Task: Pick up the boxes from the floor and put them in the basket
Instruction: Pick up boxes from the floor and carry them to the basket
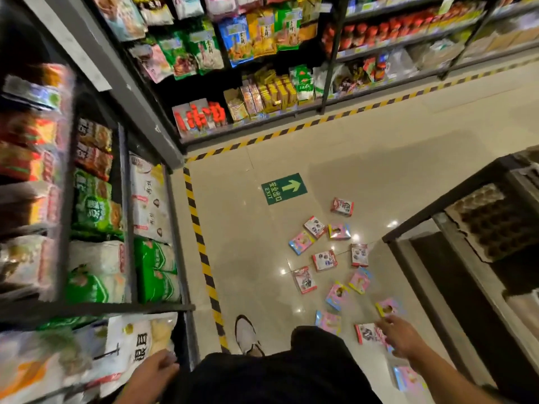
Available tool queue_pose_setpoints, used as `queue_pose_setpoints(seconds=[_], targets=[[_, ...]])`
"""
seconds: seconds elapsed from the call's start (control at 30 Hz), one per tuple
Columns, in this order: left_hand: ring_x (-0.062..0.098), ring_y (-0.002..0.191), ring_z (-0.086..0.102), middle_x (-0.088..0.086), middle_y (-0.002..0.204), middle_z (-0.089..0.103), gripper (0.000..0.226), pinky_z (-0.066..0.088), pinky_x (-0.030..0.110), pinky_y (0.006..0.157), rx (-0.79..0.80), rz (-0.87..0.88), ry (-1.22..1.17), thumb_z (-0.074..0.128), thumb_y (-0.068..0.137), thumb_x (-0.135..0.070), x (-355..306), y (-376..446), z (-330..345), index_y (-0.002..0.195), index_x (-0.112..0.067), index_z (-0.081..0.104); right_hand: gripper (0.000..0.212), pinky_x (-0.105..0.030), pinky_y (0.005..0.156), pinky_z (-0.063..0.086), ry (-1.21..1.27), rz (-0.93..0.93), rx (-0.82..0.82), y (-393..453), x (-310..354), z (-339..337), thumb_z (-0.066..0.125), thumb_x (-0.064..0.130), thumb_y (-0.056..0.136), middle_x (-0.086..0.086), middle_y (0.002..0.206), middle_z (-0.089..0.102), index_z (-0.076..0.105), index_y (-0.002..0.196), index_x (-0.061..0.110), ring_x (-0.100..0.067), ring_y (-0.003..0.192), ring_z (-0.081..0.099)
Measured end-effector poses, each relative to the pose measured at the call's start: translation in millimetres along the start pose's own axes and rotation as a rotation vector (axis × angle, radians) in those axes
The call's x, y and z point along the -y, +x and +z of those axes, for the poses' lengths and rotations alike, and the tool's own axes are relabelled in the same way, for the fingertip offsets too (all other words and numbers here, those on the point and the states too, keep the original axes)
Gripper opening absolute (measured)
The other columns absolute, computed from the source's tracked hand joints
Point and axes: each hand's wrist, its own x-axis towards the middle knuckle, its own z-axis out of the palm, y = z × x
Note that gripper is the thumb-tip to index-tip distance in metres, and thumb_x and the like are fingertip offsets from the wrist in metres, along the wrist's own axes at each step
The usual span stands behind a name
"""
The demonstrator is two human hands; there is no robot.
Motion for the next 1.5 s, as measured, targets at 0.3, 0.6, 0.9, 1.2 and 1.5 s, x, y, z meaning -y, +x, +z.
queue_pose_setpoints(seconds=[0.3,0.6,0.9,1.2,1.5], targets=[[0.019,0.088,0.067,-0.001,0.097,0.071,0.005,0.052,0.034,0.077,0.010,0.244,0.186,0.066,0.094,-0.016,-216.0,146.5,-185.7,0.097,-0.019,0.069,0.034,-0.023,0.079,0.037,0.003,0.165,0.129,-3.8,55.7,94.1,0.067,0.036,0.092,-0.005,0.114,0.065,0.067,0.114,0.010,-0.018,0.102,0.058],[0.012,0.092,0.067,0.000,0.103,0.069,0.012,0.050,0.026,0.081,0.179,0.386,0.377,0.065,0.094,-0.016,-391.0,256.3,-219.7,0.106,-0.016,0.067,0.016,-0.030,0.073,0.047,0.235,0.203,0.011,72.2,202.3,13.8,0.059,0.026,0.098,-0.009,0.095,0.065,0.062,0.084,0.017,-0.022,0.089,0.056],[0.020,0.094,0.067,0.004,0.093,0.074,0.005,0.048,0.034,0.089,0.254,0.328,0.695,0.075,0.086,-0.021,-555.2,378.2,-273.4,0.084,-0.020,0.070,0.012,-0.023,0.059,0.042,0.589,0.176,-0.237,136.4,299.7,-60.4,0.065,0.031,0.093,0.003,0.086,0.064,0.061,0.102,0.025,-0.010,0.065,0.057],[0.016,0.086,0.065,-0.001,0.092,0.072,0.004,0.045,0.031,0.075,0.369,0.753,1.181,0.069,0.091,-0.026,-816.1,476.8,-260.5,0.094,-0.023,0.069,0.024,-0.032,0.066,0.044,1.053,0.899,-0.258,104.5,335.8,49.2,0.066,0.025,0.092,-0.013,0.075,0.058,0.059,0.075,0.010,-0.024,0.065,0.051],[0.026,0.081,0.066,0.007,0.086,0.071,0.013,0.052,0.036,0.075,0.295,0.890,1.266,0.066,0.093,-0.026,-967.2,488.0,-207.2,0.094,-0.013,0.069,0.038,-0.027,0.086,0.040,1.229,0.777,-0.236,167.9,476.6,64.9,0.067,0.036,0.091,-0.004,0.116,0.059,0.061,0.120,0.013,-0.023,0.110,0.059]])
